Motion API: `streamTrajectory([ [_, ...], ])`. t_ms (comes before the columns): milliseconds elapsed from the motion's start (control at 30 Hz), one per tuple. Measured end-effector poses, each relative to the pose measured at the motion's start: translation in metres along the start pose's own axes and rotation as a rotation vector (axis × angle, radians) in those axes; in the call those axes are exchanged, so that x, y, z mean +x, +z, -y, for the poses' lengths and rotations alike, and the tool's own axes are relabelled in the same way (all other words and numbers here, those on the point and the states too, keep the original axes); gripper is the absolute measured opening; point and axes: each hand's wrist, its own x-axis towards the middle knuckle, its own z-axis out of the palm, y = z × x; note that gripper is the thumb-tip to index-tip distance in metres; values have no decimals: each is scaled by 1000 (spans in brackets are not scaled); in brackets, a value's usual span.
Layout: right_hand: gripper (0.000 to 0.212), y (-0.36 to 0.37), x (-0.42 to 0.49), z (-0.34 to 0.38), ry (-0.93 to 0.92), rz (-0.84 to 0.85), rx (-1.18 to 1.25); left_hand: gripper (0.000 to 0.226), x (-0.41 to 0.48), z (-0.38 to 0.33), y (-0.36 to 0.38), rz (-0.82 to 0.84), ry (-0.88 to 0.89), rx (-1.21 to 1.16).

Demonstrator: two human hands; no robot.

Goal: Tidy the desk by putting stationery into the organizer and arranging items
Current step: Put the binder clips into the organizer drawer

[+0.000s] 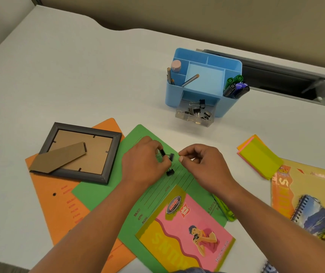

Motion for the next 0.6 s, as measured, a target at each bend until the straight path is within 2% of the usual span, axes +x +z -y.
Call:
streamTrajectory([
  [100,9,-4,3,7,52,30,139,23,-7,-12,-6,-72,200,-91],
  [200,10,-9,7,13,38,38,191,29,-11,-23,-10,-150,256,-174],
  [367,9,-30,27,23,-79,-131,68,45,-7,-23,-14,-166,203,-205],
  [500,7,-58,60,34,-155,-319,-132,41,-3,-13,-10,-95,115,-158],
  [600,8,-65,83,38,-160,-330,-177,36,-1,-8,-7,-11,65,-131],
])
